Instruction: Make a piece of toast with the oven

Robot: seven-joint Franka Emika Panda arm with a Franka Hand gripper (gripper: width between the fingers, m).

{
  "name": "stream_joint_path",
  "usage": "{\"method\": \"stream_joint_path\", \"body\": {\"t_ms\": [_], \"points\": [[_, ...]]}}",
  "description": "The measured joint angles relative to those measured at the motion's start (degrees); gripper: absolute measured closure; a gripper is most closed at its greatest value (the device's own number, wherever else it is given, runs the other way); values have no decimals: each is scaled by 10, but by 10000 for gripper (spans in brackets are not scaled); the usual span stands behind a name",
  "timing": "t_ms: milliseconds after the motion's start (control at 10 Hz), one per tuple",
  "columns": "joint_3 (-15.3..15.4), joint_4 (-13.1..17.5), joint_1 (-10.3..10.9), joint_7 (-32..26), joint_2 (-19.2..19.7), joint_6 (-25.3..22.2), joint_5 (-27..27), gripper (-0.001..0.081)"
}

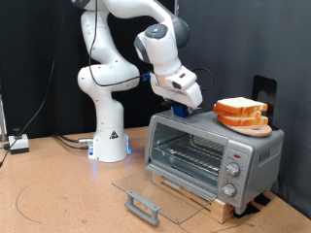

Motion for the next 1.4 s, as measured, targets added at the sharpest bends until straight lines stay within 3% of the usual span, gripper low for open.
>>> {"method": "stream_joint_path", "body": {"t_ms": [100, 700, 900, 1000, 1100, 1400], "points": [[0, 0, 0, 0, 0, 0, 0, 9], [0, 0, 1, -3, 0, -7, 1, -2], [0, 0, 0, -2, 0, -7, 2, 258], [-1, 0, 0, -2, 0, -7, 2, 258], [-2, 0, 0, -2, 0, -7, 2, 324], [-11, 2, -1, -2, 0, -10, 9, 324]]}}
